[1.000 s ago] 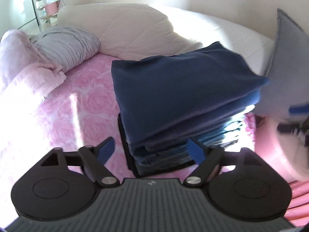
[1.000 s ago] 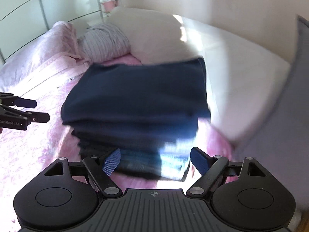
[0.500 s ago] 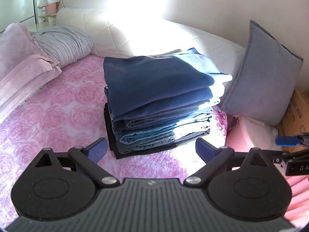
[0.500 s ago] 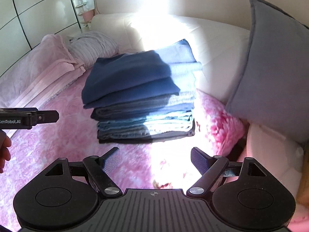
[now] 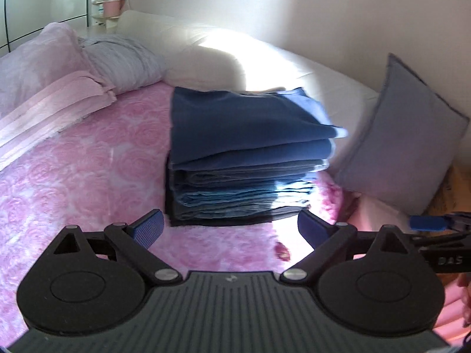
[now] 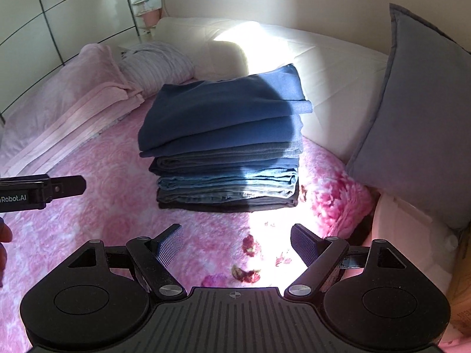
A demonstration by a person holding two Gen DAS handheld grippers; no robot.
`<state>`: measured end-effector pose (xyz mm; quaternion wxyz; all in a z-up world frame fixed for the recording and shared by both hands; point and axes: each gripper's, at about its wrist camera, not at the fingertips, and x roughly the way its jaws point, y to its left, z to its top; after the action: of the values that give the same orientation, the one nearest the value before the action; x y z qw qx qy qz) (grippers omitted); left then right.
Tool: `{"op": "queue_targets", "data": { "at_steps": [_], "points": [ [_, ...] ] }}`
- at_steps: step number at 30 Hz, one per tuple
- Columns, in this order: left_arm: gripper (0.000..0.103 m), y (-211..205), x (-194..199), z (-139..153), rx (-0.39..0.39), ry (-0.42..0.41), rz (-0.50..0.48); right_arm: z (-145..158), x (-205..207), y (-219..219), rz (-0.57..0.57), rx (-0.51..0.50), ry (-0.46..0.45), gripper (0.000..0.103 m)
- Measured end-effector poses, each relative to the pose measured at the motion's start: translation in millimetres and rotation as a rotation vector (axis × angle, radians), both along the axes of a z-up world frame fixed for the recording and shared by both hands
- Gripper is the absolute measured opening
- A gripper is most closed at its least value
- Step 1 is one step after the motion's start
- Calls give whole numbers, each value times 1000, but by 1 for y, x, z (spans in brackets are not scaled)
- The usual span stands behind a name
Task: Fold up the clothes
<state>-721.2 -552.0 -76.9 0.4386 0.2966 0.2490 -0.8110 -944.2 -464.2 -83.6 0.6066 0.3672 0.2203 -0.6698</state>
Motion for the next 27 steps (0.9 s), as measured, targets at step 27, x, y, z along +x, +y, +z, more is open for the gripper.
{"op": "queue_targets", "data": {
  "at_steps": [27],
  "points": [
    [95,19,25,17,-10,-100,19,13,28,26,-66,-27,5,83]
  ]
}}
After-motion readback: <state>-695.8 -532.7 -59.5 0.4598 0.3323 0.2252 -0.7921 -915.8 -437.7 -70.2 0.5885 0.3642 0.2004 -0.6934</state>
